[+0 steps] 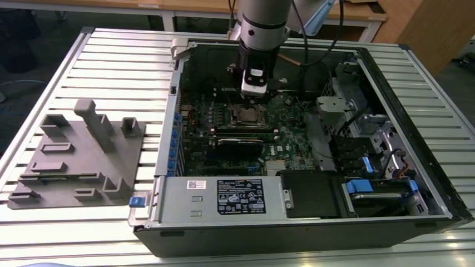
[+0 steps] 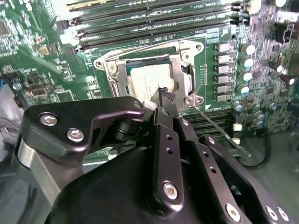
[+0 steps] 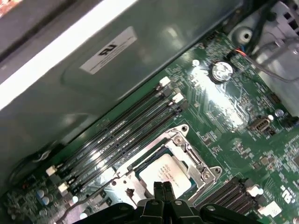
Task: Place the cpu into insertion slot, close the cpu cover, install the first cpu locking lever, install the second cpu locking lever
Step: 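Close the cpu cover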
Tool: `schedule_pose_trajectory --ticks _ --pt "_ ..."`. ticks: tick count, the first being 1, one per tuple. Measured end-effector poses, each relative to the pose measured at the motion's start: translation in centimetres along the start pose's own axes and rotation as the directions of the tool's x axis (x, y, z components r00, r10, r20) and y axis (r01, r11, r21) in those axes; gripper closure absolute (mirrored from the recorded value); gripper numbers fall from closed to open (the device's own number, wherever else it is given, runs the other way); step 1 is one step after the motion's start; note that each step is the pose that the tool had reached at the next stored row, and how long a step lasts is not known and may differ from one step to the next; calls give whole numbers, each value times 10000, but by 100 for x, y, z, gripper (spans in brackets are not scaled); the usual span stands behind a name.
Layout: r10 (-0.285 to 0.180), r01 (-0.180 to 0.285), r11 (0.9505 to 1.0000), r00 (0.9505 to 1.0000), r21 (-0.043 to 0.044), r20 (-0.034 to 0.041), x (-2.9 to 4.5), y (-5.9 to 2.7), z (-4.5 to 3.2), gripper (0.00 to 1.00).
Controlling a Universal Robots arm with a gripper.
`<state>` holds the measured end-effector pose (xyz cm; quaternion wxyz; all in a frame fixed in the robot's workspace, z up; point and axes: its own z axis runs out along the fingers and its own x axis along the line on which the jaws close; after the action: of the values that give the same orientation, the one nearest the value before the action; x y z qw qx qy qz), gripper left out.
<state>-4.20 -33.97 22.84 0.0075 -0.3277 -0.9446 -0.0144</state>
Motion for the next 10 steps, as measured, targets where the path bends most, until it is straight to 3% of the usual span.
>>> schedule_pose_trajectory --ticks 4,10 --pt "-616 616 9981 9981 13 -14 0 0 1 89" --pt "-658 658 9978 9978 15 -15 0 0 1 89"
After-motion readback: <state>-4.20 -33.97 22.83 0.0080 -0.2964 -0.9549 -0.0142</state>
